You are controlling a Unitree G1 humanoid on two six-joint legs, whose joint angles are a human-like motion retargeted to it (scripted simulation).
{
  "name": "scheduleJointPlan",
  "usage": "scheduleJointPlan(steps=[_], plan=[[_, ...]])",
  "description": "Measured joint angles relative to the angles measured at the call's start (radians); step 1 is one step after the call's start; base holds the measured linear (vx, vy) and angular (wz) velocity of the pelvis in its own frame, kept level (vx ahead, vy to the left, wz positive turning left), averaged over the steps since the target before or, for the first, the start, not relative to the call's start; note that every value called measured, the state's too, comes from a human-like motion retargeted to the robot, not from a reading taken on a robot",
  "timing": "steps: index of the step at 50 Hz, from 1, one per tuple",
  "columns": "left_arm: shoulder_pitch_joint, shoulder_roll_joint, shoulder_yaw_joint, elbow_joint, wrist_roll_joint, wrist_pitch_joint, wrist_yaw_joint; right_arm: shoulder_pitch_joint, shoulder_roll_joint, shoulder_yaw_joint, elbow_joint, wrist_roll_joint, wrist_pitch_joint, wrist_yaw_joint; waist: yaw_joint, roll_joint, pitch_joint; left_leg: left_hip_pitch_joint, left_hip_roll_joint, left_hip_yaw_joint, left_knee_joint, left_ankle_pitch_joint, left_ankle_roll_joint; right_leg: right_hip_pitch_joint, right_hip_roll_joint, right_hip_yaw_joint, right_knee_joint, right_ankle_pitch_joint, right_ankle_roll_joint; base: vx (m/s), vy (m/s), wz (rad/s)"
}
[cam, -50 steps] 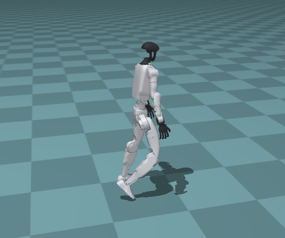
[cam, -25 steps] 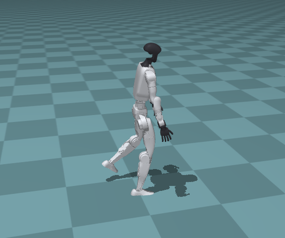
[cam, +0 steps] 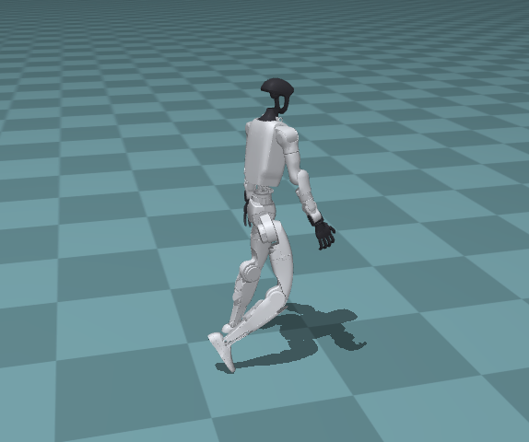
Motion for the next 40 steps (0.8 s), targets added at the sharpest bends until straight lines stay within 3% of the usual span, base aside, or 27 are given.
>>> scheduleJointPlan(steps=[3, 7, 11, 15, 18, 20, 23, 26, 30, 36, 38, 40], plan=[[-0.102, -0.002, 0.020, -0.039, 0.023, 0.024, 0.053, 0.051, 0.008, -0.030, 0.030, -0.068, 0.033, -0.012, -0.024, -0.003, 0.006, 0.038, -0.002, -0.039, -0.008, -0.009, -0.027, -0.118, -0.021, -0.048, 0.152, -0.084, -0.043, 0.59, 0.12, 0.83], [-0.214, -0.021, 0.014, -0.095, 0.026, 0.028, 0.086, 0.086, 0.015, -0.023, 0.084, -0.123, 0.049, 0.002, -0.082, 0.009, 0.015, 0.112, 0.011, -0.085, -0.046, 0.013, -0.036, -0.235, 0.044, -0.044, 0.135, -0.229, -0.044, 0.60, 0.00, 0.68], [-0.284, -0.042, -0.039, -0.149, 0.034, 0.015, 0.086, 0.106, 0.005, -0.021, 0.115, -0.111, 0.041, 0.031, -0.174, 0.026, 0.018, 0.176, 0.024, -0.136, -0.052, 0.041, -0.032, -0.252, 0.066, -0.084, -0.164, -0.330, -0.036, 0.65, -0.09, 0.67], [-0.320, -0.053, -0.101, -0.214, 0.058, 0.010, 0.087, 0.120, -0.022, -0.035, 0.111, -0.045, 0.041, 0.044, -0.258, 0.036, 0.039, 0.236, 0.027, -0.175, 0.024, 0.056, -0.026, -0.136, 0.071, -0.115, -0.645, -0.252, -0.017, 0.72, -0.19, 0.44], [-0.301, -0.055, -0.114, -0.263, 0.101, 0.009, 0.067, 0.122, -0.044, -0.023, 0.103, 0.015, 0.033, 0.056, -0.277, 0.055, 0.047, 0.221, 0.053, -0.154, 0.217, 0.082, -0.007, -0.085, 0.079, -0.085, -0.578, -0.334, -0.034, 0.74, -0.23, -0.23], [-0.271, -0.062, -0.099, -0.285, 0.086, 0.007, 0.044, 0.102, -0.063, 0.010, 0.114, 0.043, 0.026, 0.052, -0.305, 0.071, 0.049, 0.127, 0.091, -0.154, 0.478, 0.096, 0.004, -0.052, 0.082, -0.089, -0.528, -0.400, -0.039, 0.70, -0.22, -0.14], [-0.196, -0.080, -0.065, -0.289, 0.034, 0.015, 0.025, 0.045, -0.091, 0.052, 0.149, 0.030, 0.029, 0.006, -0.325, 0.113, 0.019, -0.066, 0.157, -0.148, 0.819, 0.115, 0.012, -0.039, 0.119, -0.084, -0.510, -0.431, -0.059, 0.65, -0.15, -0.38], [-0.101, -0.106, -0.031, -0.258, 0.054, 0.030, -0.001, -0.024, -0.102, 0.073, 0.171, -0.002, 0.038, -0.032, -0.297, 0.126, -0.002, -0.165, 0.139, -0.124, 0.918, 0.032, 0.021, -0.004, 0.135, -0.035, -0.544, -0.411, -0.051, 0.65, -0.04, -1.04], [0.029, -0.129, -0.019, -0.194, 0.147, 0.040, -0.062, -0.092, -0.087, 0.045, 0.116, 0.008, 0.039, -0.040, -0.229, 0.105, -0.005, -0.215, 0.088, -0.039, 0.780, -0.037, 0.018, 0.081, 0.119, 0.050, -0.645, -0.329, -0.017, 0.64, 0.07, -1.24], [0.153, -0.111, -0.025, -0.077, 0.093, -0.017, -0.101, -0.130, -0.022, 0.024, -0.083, 0.183, -0.055, -0.012, -0.108, 0.072, 0.038, -0.189, 0.080, 0.044, 0.207, -0.003, 0.002, 0.191, 0.102, 0.141, -0.713, -0.253, 0.043, 0.62, 0.18, -1.01], [0.180, -0.094, -0.014, -0.023, 0.047, -0.039, -0.103, -0.132, -0.004, 0.046, -0.119, 0.212, -0.083, -0.009, -0.091, 0.076, 0.047, -0.204, 0.131, 0.087, 0.116, 0.023, -0.024, 0.210, 0.116, 0.141, -0.656, -0.280, 0.053, 0.65, 0.29, -0.46], [0.179, -0.076, -0.007, 0.027, 0.017, -0.043, -0.107, -0.145, 0.003, 0.051, -0.128, 0.210, -0.086, 0.029, -0.066, 0.081, 0.057, -0.145, 0.123, 0.055, -0.084, 0.167, -0.004, 0.253, 0.132, 0.168, -0.660, -0.276, 0.040, 0.65, 0.31, -0.39]])
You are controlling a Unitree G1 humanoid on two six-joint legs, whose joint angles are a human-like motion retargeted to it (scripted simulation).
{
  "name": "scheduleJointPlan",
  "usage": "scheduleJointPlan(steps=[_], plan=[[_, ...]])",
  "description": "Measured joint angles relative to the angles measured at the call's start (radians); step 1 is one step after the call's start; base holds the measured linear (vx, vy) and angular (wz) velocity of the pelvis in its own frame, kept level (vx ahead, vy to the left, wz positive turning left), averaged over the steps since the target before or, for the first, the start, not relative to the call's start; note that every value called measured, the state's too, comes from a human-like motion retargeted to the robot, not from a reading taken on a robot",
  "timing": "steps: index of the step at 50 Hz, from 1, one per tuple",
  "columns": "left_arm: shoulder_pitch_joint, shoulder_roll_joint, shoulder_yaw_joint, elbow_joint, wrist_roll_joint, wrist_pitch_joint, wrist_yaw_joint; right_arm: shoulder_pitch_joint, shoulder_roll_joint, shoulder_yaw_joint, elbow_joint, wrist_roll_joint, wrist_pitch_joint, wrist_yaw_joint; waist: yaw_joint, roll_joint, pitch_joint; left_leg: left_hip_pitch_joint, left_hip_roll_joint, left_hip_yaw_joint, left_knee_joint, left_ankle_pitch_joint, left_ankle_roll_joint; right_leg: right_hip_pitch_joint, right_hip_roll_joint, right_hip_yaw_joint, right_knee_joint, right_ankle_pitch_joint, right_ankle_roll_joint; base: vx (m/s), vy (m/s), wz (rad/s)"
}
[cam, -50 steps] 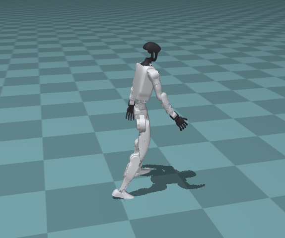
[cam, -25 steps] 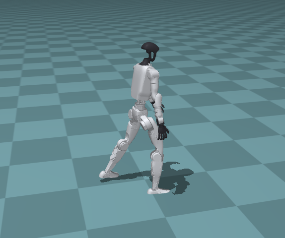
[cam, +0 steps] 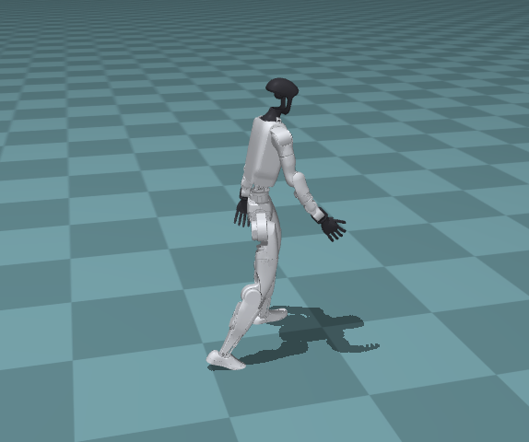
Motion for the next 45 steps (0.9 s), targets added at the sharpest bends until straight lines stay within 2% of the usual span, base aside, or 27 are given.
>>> scheduleJointPlan(steps=[2, 3, 5, 7, 9, 10, 13, 17, 20, 22, 25, 30, 32, 34, 37, 41, 45], plan=[[-0.005, 0.022, -0.013, 0.028, 0.017, 0.012, 0.009, 0.008, -0.003, 0.009, 0.016, -0.013, 0.012, 0.005, 0.011, -0.015, 0.010, 0.019, -0.011, -0.049, 0.036, -0.006, -0.008, 0.000, -0.007, 0.009, 0.105, 0.003, 0.003, 0.63, 0.32, 0.01], [-0.011, 0.036, -0.021, 0.038, 0.048, 0.017, 0.022, 0.020, -0.005, 0.017, 0.028, -0.015, 0.016, -0.009, 0.009, -0.036, 0.010, -0.012, -0.014, -0.057, 0.155, -0.078, -0.025, -0.030, -0.022, 0.003, 0.210, 0.012, 0.015, 0.62, 0.32, 0.34], [-0.054, 0.060, -0.043, 0.035, 0.051, 0.025, 0.053, 0.043, -0.013, 0.004, 0.057, -0.065, 0.031, -0.015, 0.020, -0.050, 0.010, 0.036, -0.038, -0.078, 0.124, -0.110, 0.004, -0.071, -0.018, 0.014, 0.348, 0.075, 0.023, 0.62, 0.30, 0.45], [-0.111, 0.084, -0.059, 0.016, 0.063, 0.027, 0.109, 0.086, -0.019, -0.014, 0.094, -0.117, 0.041, -0.050, 0.028, -0.066, 0.014, 0.063, -0.057, -0.093, 0.147, -0.141, 0.000, -0.136, -0.036, -0.017, 0.519, 0.162, 0.025, 0.61, 0.25, 0.58], [-0.177, 0.101, -0.053, -0.016, 0.062, 0.030, 0.167, 0.137, -0.021, -0.037, 0.131, -0.179, 0.056, -0.078, 0.031, -0.078, 0.006, 0.080, -0.069, -0.110, 0.163, -0.157, -0.006, -0.212, -0.077, -0.087, 0.656, 0.236, 0.002, 0.59, 0.20, 0.65], [-0.211, 0.108, -0.042, -0.035, 0.059, 0.032, 0.192, 0.162, -0.021, -0.049, 0.149, -0.210, 0.065, -0.085, 0.029, -0.081, -0.001, 0.090, -0.073, -0.118, 0.164, -0.162, -0.012, -0.249, -0.106, -0.134, 0.711, 0.242, -0.021, 0.58, 0.16, 0.69], [-0.310, 0.110, 0.010, -0.101, 0.029, 0.036, 0.218, 0.224, -0.020, -0.081, 0.198, -0.258, 0.082, -0.046, -0.006, -0.078, -0.020, 0.136, -0.071, -0.150, 0.126, -0.154, -0.038, -0.317, -0.143, -0.238, 0.755, 0.110, -0.071, 0.57, 0.08, 0.78], [-0.412, 0.087, 0.034, -0.193, -0.041, 0.022, 0.202, 0.274, -0.036, -0.108, 0.251, -0.271, 0.096, 0.052, -0.083, -0.057, -0.040, 0.218, -0.060, -0.192, 0.043, -0.137, -0.053, -0.377, -0.106, -0.270, 0.617, 0.004, -0.050, 0.55, -0.01, 0.69], [-0.471, 0.068, 0.006, -0.250, -0.071, 0.017, 0.202, 0.286, -0.062, -0.119, 0.276, -0.278, 0.105, 0.083, -0.141, -0.041, -0.046, 0.279, -0.059, -0.203, -0.002, -0.133, -0.057, -0.387, -0.122, -0.320, 0.388, -0.056, -0.043, 0.55, -0.08, 0.40], [-0.496, 0.062, -0.029, -0.287, -0.086, 0.013, 0.220, 0.282, -0.080, -0.123, 0.286, -0.287, 0.114, 0.067, -0.178, -0.037, -0.045, 0.313, -0.064, -0.209, -0.007, -0.135, -0.059, -0.364, -0.123, -0.332, 0.155, -0.023, -0.032, 0.57, -0.16, 0.24], [-0.502, 0.065, -0.075, -0.347, -0.103, 0.000, 0.256, 0.258, -0.097, -0.127, 0.292, -0.300, 0.128, 0.018, -0.217, -0.039, -0.035, 0.364, -0.077, -0.209, 0.019, -0.142, -0.049, -0.315, -0.112, -0.290, -0.134, 0.145, -0.007, 0.59, -0.23, -0.19], [-0.394, 0.079, -0.053, -0.382, -0.072, -0.002, 0.245, 0.193, -0.089, -0.071, 0.277, -0.224, 0.104, -0.019, -0.219, -0.016, -0.024, 0.389, -0.048, -0.151, 0.235, -0.075, -0.019, -0.252, -0.072, -0.208, -0.047, 0.012, -0.028, 0.63, -0.27, -0.94], [-0.327, 0.070, -0.012, -0.365, -0.059, 0.027, 0.218, 0.152, -0.080, -0.037, 0.273, -0.200, 0.113, -0.027, -0.228, -0.012, -0.012, 0.326, -0.024, -0.138, 0.454, -0.042, -0.007, -0.199, -0.062, -0.184, -0.052, -0.010, -0.036, 0.63, -0.23, -0.91], [-0.255, 0.054, 0.022, -0.337, -0.041, 0.053, 0.183, 0.121, -0.069, -0.022, 0.261, -0.201, 0.119, -0.037, -0.231, -0.004, -0.028, 0.218, 0.000, -0.136, 0.678, -0.032, 0.001, -0.175, -0.053, -0.162, -0.056, -0.029, -0.043, 0.60, -0.16, -0.81], [-0.150, 0.021, 0.058, -0.283, 0.024, 0.069, 0.126, 0.092, -0.050, -0.021, 0.231, -0.214, 0.115, -0.039, -0.213, 0.004, -0.070, 0.066, 0.007, -0.132, 0.890, -0.082, 0.012, -0.166, -0.047, -0.128, -0.057, -0.055, -0.043, 0.60, -0.04, -0.78], [-0.049, -0.012, 0.079, -0.185, 0.137, 0.074, 0.036, 0.080, -0.024, -0.027, 0.181, -0.217, 0.111, -0.009, -0.145, -0.006, -0.099, -0.044, -0.016, -0.084, 0.893, -0.152, 0.009, -0.114, -0.060, -0.093, -0.092, -0.073, -0.036, 0.61, 0.05, -0.70], [-0.006, -0.014, 0.091, -0.067, 0.139, 0.073, -0.012, 0.074, -0.006, -0.009, 0.146, -0.184, 0.099, 0.009, -0.056, -0.031, -0.094, -0.083, -0.043, -0.035, 0.641, -0.206, -0.010, -0.043, -0.082, -0.086, -0.138, -0.080, -0.020, 0.59, 0.11, -0.45]])
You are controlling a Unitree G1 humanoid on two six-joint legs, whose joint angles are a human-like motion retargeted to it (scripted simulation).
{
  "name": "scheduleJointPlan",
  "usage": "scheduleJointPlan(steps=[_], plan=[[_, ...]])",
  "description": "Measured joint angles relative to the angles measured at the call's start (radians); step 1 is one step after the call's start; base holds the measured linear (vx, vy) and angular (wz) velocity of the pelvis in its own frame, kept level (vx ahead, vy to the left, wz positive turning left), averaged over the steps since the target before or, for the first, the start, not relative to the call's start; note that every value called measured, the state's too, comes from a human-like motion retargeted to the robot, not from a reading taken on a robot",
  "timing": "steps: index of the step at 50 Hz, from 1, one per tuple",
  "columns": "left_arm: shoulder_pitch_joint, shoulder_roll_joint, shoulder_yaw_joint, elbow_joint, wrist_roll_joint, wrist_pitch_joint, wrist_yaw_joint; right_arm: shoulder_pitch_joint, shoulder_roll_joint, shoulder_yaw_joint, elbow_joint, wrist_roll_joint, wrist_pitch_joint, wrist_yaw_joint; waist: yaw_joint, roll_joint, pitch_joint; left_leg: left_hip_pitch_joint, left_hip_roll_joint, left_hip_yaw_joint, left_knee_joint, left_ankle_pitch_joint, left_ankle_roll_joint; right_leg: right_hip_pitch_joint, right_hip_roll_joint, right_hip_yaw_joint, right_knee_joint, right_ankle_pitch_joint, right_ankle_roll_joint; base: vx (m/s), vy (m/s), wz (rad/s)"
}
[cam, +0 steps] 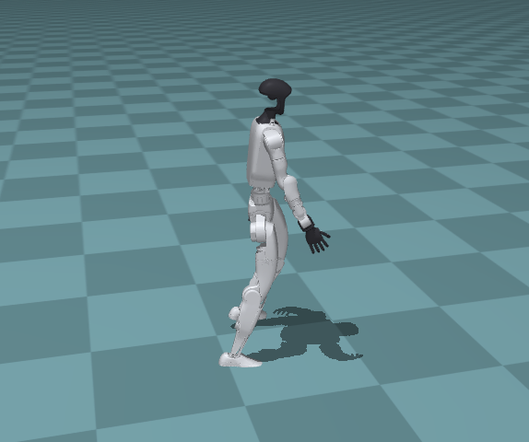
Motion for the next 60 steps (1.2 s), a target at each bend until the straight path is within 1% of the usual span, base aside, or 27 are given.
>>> scheduleJointPlan(steps=[2, 5, 6, 7, 10, 13, 16, 17, 20, 23, 25, 27, 30, 32, 33, 34, 37, 40, 43, 45, 48, 50, 52, 53, 55, 57, 60], plan=[[-0.001, 0.012, 0.004, 0.052, -0.056, -0.009, 0.010, -0.007, 0.004, 0.015, -0.001, 0.015, -0.015, -0.006, 0.039, -0.008, 0.005, 0.010, 0.003, 0.055, -0.224, 0.004, 0.001, 0.023, 0.001, -0.003, -0.002, -0.003, 0.011, 0.59, 0.18, -0.15], [-0.016, 0.037, -0.001, 0.110, -0.161, -0.038, 0.050, -0.015, 0.011, 0.038, 0.017, 0.019, -0.041, -0.024, 0.089, -0.010, 0.016, 0.050, -0.003, 0.091, -0.544, 0.117, -0.001, 0.061, 0.019, -0.011, 0.017, -0.009, 0.015, 0.61, 0.23, -0.03], [-0.019, 0.045, -0.006, 0.115, -0.174, -0.040, 0.062, -0.011, 0.013, 0.049, 0.024, 0.015, -0.041, -0.027, 0.101, -0.015, 0.017, 0.064, -0.009, 0.069, -0.577, 0.142, -0.002, 0.071, 0.022, -0.012, 0.033, -0.005, 0.011, 0.63, 0.26, 0.06], [-0.024, 0.053, -0.011, 0.118, -0.183, -0.042, 0.073, -0.007, 0.016, 0.058, 0.030, 0.011, -0.041, -0.031, 0.111, -0.021, 0.018, 0.080, -0.016, 0.049, -0.601, 0.155, -0.002, 0.078, 0.024, -0.014, 0.054, 0.001, 0.007, 0.64, 0.27, 0.16], [-0.052, 0.076, -0.022, 0.105, -0.189, -0.051, 0.093, 0.015, 0.024, 0.065, 0.038, -0.009, -0.044, -0.044, 0.122, -0.044, 0.019, 0.140, -0.032, 0.016, -0.607, 0.108, -0.004, 0.067, 0.023, -0.024, 0.181, 0.055, 0.000, 0.64, 0.29, 0.35], [-0.098, 0.092, -0.036, 0.075, -0.183, -0.060, 0.118, 0.060, 0.031, 0.025, 0.029, -0.041, -0.045, -0.078, 0.109, -0.052, 0.004, 0.181, -0.035, -0.007, -0.604, 0.079, -0.016, -0.029, 0.027, -0.052, 0.436, 0.172, -0.016, 0.63, 0.30, 0.56], [-0.166, 0.097, -0.063, 0.037, -0.173, -0.059, 0.164, 0.105, 0.033, -0.018, 0.021, -0.052, -0.040, -0.124, 0.076, -0.062, -0.018, 0.199, -0.043, -0.042, -0.598, 0.060, -0.022, -0.175, -0.002, -0.116, 0.703, 0.298, -0.038, 0.59, 0.25, 0.71], [-0.194, 0.096, -0.073, 0.024, -0.169, -0.058, 0.182, 0.117, 0.033, -0.027, 0.021, -0.056, -0.037, -0.138, 0.063, -0.063, -0.023, 0.207, -0.046, -0.053, -0.598, 0.056, -0.025, -0.220, -0.015, -0.141, 0.775, 0.308, -0.047, 0.58, 0.21, 0.72], [-0.285, 0.088, -0.107, -0.013, -0.148, -0.051, 0.222, 0.138, 0.026, -0.039, 0.035, -0.073, -0.030, -0.148, 0.020, -0.059, -0.022, 0.251, -0.054, -0.082, -0.611, 0.049, -0.039, -0.324, -0.041, -0.196, 0.899, 0.213, -0.068, 0.59, 0.16, 0.69], [-0.370, 0.073, -0.147, -0.050, -0.125, -0.050, 0.227, 0.146, 0.012, -0.044, 0.056, -0.090, -0.024, -0.108, -0.029, -0.047, -0.013, 0.311, -0.061, -0.115, -0.632, 0.052, -0.044, -0.395, -0.030, -0.222, 0.867, 0.114, -0.059, 0.59, 0.08, 0.64], [-0.418, 0.065, -0.170, -0.080, -0.110, -0.050, 0.217, 0.148, 0.002, -0.053, 0.066, -0.091, -0.021, -0.073, -0.065, -0.035, -0.007, 0.348, -0.061, -0.137, -0.643, 0.056, -0.044, -0.422, -0.017, -0.242, 0.769, 0.048, -0.052, 0.61, 0.02, 0.60], [-0.451, 0.060, -0.190, -0.121, -0.110, -0.055, 0.207, 0.150, -0.009, -0.065, 0.069, -0.080, -0.021, -0.045, -0.105, -0.024, -0.004, 0.377, -0.059, -0.162, -0.642, 0.061, -0.042, -0.428, 0.008, -0.251, 0.591, 0.038, -0.038, 0.62, -0.04, 0.62], [-0.477, 0.063, -0.220, -0.202, -0.156, -0.071, 0.208, 0.150, -0.024, -0.070, 0.063, -0.027, -0.019, -0.031, -0.165, -0.011, 0.009, 0.414, -0.059, -0.204, -0.614, 0.062, -0.042, -0.384, 0.060, -0.217, 0.198, 0.110, -0.019, 0.65, -0.11, 0.59], [-0.473, 0.067, -0.229, -0.252, -0.201, -0.095, 0.221, 0.152, -0.030, -0.061, 0.059, 0.005, -0.022, -0.036, -0.192, -0.019, 0.027, 0.447, -0.075, -0.227, -0.569, 0.059, -0.032, -0.331, 0.073, -0.158, -0.028, 0.243, 0.009, 0.71, -0.17, 0.29], [-0.465, 0.069, -0.229, -0.269, -0.217, -0.104, 0.223, 0.153, -0.032, -0.054, 0.058, 0.019, -0.026, -0.036, -0.196, -0.020, 0.032, 0.459, -0.079, -0.233, -0.536, 0.061, -0.026, -0.315, 0.078, -0.122, -0.061, 0.288, 0.013, 0.72, -0.19, -0.07], [-0.453, 0.071, -0.222, -0.279, -0.224, -0.108, 0.218, 0.150, -0.033, -0.042, 0.061, 0.037, -0.031, -0.034, -0.197, -0.015, 0.039, 0.463, -0.075, -0.235, -0.487, 0.065, -0.024, -0.298, 0.084, -0.104, -0.050, 0.273, 0.005, 0.72, -0.19, -0.31], [-0.399, 0.066, -0.176, -0.271, -0.233, -0.099, 0.192, 0.128, -0.040, 0.010, 0.085, 0.063, -0.043, -0.028, -0.202, 0.004, 0.066, 0.424, -0.049, -0.253, -0.228, 0.093, -0.030, -0.234, 0.095, -0.096, 0.056, 0.138, -0.020, 0.73, -0.18, -0.31], [-0.314, 0.049, -0.117, -0.231, -0.222, -0.048, 0.172, 0.091, -0.053, 0.029, 0.115, 0.019, -0.018, -0.061, -0.221, 0.031, 0.064, 0.258, -0.015, -0.273, 0.147, 0.140, -0.030, -0.200, 0.105, -0.100, 0.133, 0.071, -0.044, 0.65, -0.10, -0.16], [-0.218, 0.028, -0.078, -0.188, -0.146, -0.009, 0.156, 0.056, -0.062, 0.002, 0.109, -0.010, -0.003, -0.101, -0.196, 0.041, 0.033, 0.103, 0.011, -0.202, 0.351, 0.092, 0.005, -0.201, 0.099, -0.075, 0.156, 0.038, -0.046, 0.60, -0.02, -0.52], [-0.152, 0.017, -0.065, -0.159, -0.097, -0.009, 0.132, 0.044, -0.060, -0.018, 0.083, 0.009, -0.012, -0.111, -0.156, 0.033, 0.021, 0.043, 0.017, -0.135, 0.381, 0.034, 0.028, -0.179, 0.085, -0.046, 0.135, 0.035, -0.029, 0.59, 0.03, -0.80], [-0.056, 0.009, -0.053, -0.112, -0.078, -0.031, 0.089, 0.046, -0.045, -0.029, 0.023, 0.079, -0.045, -0.102, -0.076, 0.018, 0.022, -0.013, -0.004, -0.097, 0.280, -0.011, 0.022, -0.123, 0.067, -0.001, 0.080, 0.047, -0.003, 0.56, 0.08, -0.85], [-0.005, 0.010, -0.036, -0.072, -0.096, -0.042, 0.069, 0.046, -0.034, -0.022, -0.015, 0.118, -0.063, -0.089, -0.022, 0.010, 0.030, -0.035, -0.017, -0.102, 0.139, -0.033, 0.010, -0.088, 0.059, 0.021, 0.054, 0.053, 0.014, 0.54, 0.13, -0.73], [0.026, 0.020, -0.009, -0.021, -0.132, -0.049, 0.068, 0.036, -0.028, -0.007, -0.043, 0.131, -0.075, -0.076, 0.023, 0.008, 0.045, -0.021, 0.000, -0.080, -0.074, -0.035, 0.010, -0.058, 0.060, 0.035, 0.050, 0.048, 0.032, 0.55, 0.17, -0.56], [0.036, 0.026, 0.006, 0.007, -0.156, -0.054, 0.074, 0.029, -0.026, 0.001, -0.054, 0.132, -0.082, -0.071, 0.041, 0.010, 0.053, -0.002, 0.018, -0.052, -0.199, -0.020, 0.016, -0.042, 0.064, 0.038, 0.054, 0.041, 0.039, 0.56, 0.21, -0.45], [0.049, 0.039, 0.027, 0.067, -0.210, -0.074, 0.096, 0.015, -0.023, 0.009, -0.071, 0.123, -0.103, -0.064, 0.070, 0.020, 0.075, 0.056, 0.042, 0.002, -0.442, 0.070, 0.024, -0.004, 0.076, 0.042, 0.074, 0.019, 0.046, 0.57, 0.26, -0.34], [0.062, 0.050, 0.033, 0.109, -0.229, -0.071, 0.111, 0.019, -0.024, 0.005, -0.087, 0.109, -0.109, -0.059, 0.081, 0.028, 0.082, 0.091, 0.050, -0.021, -0.531, 0.148, 0.014, 0.025, 0.086, 0.041, 0.112, -0.001, 0.035, 0.56, 0.28, -0.06], [0.056, 0.061, 0.008, 0.130, -0.221, -0.056, 0.123, 0.044, -0.032, -0.020, -0.115, 0.127, -0.103, -0.059, 0.068, 0.019, 0.099, 0.140, 0.031, -0.071, -0.512, 0.112, 0.006, 0.045, 0.078, 0.023, 0.223, 0.011, 0.025, 0.54, 0.30, 0.49]])
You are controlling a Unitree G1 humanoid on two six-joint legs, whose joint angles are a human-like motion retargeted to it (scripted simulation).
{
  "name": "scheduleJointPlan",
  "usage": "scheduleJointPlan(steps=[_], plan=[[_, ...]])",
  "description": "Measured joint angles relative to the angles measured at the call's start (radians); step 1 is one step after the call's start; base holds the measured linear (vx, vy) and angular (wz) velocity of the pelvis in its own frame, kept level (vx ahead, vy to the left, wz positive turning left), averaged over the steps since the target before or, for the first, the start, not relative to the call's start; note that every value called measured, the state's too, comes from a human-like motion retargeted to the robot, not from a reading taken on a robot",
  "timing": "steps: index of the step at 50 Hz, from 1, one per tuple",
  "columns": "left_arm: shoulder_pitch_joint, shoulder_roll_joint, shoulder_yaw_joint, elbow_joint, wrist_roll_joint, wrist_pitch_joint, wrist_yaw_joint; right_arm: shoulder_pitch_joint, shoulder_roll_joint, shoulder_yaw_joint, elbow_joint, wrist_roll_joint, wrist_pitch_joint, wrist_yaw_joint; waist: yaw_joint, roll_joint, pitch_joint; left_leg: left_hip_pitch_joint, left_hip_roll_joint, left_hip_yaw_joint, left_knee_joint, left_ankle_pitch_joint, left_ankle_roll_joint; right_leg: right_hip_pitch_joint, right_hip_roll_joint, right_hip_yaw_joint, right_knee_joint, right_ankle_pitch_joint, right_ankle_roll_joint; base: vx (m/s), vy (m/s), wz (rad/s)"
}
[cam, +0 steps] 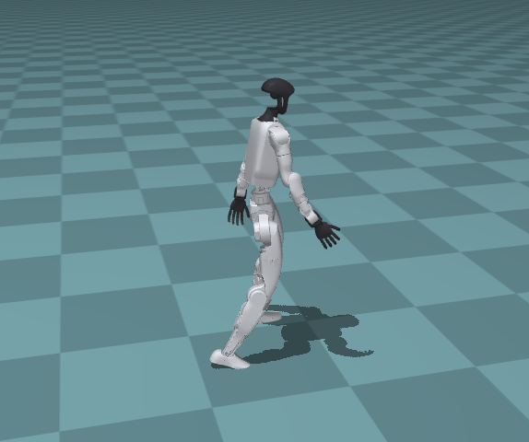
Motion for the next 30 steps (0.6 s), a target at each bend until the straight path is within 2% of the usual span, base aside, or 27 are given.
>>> scheduleJointPlan(steps=[3, 7, 8, 11, 14, 17, 19, 22, 26, 30], plan=[[-0.040, 0.011, -0.023, -0.026, 0.024, -0.004, 0.016, 0.063, -0.008, -0.050, -0.023, 0.019, -0.003, -0.010, -0.031, -0.003, 0.001, 0.029, -0.014, -0.040, 0.037, -0.056, -0.008, -0.062, 0.000, -0.020, 0.236, 0.098, 0.005, 0.52, 0.29, 0.89], [-0.143, 0.027, -0.026, -0.088, -0.002, -0.006, 0.072, 0.144, -0.011, -0.107, -0.007, -0.011, 0.021, -0.055, -0.059, -0.024, -0.031, 0.040, -0.044, -0.078, 0.041, -0.092, -0.017, -0.272, -0.037, -0.059, 0.592, 0.294, 0.024, 0.49, 0.19, 0.65], [-0.174, 0.029, -0.024, -0.104, -0.024, -0.001, 0.093, 0.157, -0.011, -0.113, 0.008, -0.023, 0.034, -0.072, -0.064, -0.032, -0.039, 0.049, -0.053, -0.080, 0.030, -0.097, -0.022, -0.332, -0.062, -0.077, 0.664, 0.312, 0.017, 0.49, 0.13, 0.40], [-0.272, 0.024, -0.016, -0.137, 0.005, -0.002, 0.115, 0.185, -0.013, -0.137, 0.063, -0.089, 0.052, -0.030, -0.106, -0.019, -0.061, 0.097, -0.054, -0.100, -0.035, -0.084, -0.046, -0.407, -0.090, -0.139, 0.691, 0.209, -0.038, 0.49, 0.10, 0.48], [-0.363, 0.012, -0.046, -0.168, 0.002, -0.011, 0.119, 0.193, -0.022, -0.141, 0.124, -0.133, 0.064, 0.010, -0.166, 0.003, -0.071, 0.165, -0.048, -0.120, -0.106, -0.073, -0.053, -0.460, -0.058, -0.139, 0.614, 0.149, -0.040, 0.51, 0.02, 0.49], [-0.444, 0.001, -0.101, -0.205, 0.010, -0.019, 0.104, 0.198, -0.034, -0.148, 0.163, -0.145, 0.068, 0.040, -0.230, 0.026, -0.080, 0.223, -0.040, -0.133, -0.155, -0.071, -0.057, -0.467, -0.055, -0.172, 0.412, 0.066, -0.041, 0.53, -0.06, 0.46], [-0.489, -0.002, -0.143, -0.241, 0.014, -0.022, 0.099, 0.203, -0.042, -0.158, 0.177, -0.143, 0.076, 0.045, -0.267, 0.033, -0.084, 0.250, -0.043, -0.139, -0.165, -0.075, -0.061, -0.441, -0.074, -0.226, 0.200, 0.066, -0.047, 0.55, -0.12, 0.40], [-0.537, 0.004, -0.187, -0.317, 0.018, -0.020, 0.112, 0.201, -0.050, -0.166, 0.195, -0.138, 0.098, 0.033, -0.301, 0.029, -0.082, 0.285, -0.055, -0.141, -0.148, -0.085, -0.062, -0.374, -0.092, -0.292, -0.093, 0.128, -0.041, 0.58, -0.20, 0.11], [-0.526, 0.017, -0.180, -0.406, 0.025, -0.036, 0.121, 0.178, -0.044, -0.137, 0.227, -0.104, 0.089, 0.031, -0.288, 0.037, -0.083, 0.317, -0.042, -0.111, -0.045, -0.070, -0.036, -0.311, -0.072, -0.259, -0.087, 0.041, -0.035, 0.62, -0.26, -0.56], [-0.431, 0.005, -0.109, -0.415, 0.009, -0.006, 0.087, 0.135, -0.040, -0.087, 0.262, -0.071, 0.105, 0.041, -0.264, 0.031, -0.076, 0.288, -0.031, -0.073, 0.230, 0.021, -0.016, -0.203, -0.055, -0.206, -0.110, 0.014, -0.038, 0.66, -0.26, -0.93]])
